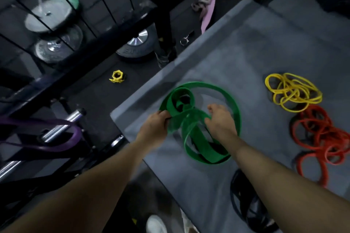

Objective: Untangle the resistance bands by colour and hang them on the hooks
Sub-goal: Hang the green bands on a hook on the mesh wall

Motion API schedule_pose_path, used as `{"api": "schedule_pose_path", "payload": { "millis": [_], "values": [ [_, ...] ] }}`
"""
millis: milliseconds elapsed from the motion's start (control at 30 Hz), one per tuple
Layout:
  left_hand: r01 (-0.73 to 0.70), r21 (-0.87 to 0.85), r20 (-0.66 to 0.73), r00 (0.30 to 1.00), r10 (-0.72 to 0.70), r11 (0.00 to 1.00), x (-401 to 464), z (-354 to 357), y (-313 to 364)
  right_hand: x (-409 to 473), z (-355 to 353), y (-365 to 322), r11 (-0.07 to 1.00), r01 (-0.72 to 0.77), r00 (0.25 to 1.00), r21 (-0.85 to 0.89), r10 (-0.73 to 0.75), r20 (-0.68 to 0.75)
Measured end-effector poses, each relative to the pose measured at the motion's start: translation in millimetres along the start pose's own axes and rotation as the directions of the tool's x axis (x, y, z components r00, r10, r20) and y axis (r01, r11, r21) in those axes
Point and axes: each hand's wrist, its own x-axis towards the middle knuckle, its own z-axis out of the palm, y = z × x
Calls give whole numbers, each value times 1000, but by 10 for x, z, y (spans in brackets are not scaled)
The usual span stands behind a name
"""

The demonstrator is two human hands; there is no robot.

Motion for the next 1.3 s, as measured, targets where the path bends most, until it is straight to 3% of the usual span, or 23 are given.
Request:
{"api": "schedule_pose_path", "payload": {
  "millis": [200,467,567,700,867,1000,1100,1167,1300],
  "values": [
    [-120,127,103,989,108,985,-316,-314,86,-269,-74,-273,988,149,983,-36,-144,114],
    [91,131,185,976,-115,987,-309,-26,-547,-37,172,-250,998,4,998,62,-7,57],
    [122,70,119,984,-129,990,-36,70,-499,213,289,-214,997,-40,997,69,35,64],
    [184,-99,-86,978,-192,978,414,219,-355,569,490,-142,987,-112,993,113,108,38],
    [197,-108,-103,973,-209,974,761,393,-350,865,727,-75,978,-184,979,98,174,106],
    [231,-69,-115,965,-237,971,759,350,-465,933,747,-65,974,-215,976,66,212,49],
    [256,-146,-114,955,-273,956,673,190,-498,791,570,-198,985,-145,983,91,154,-103],
    [244,-257,-129,950,-284,935,607,1,-439,652,358,-377,995,-24,976,93,43,-213],
    [39,-377,-149,984,-102,925,432,-489,-164,345,-123,-838,957,288,942,33,-277,-187]
  ]
}}
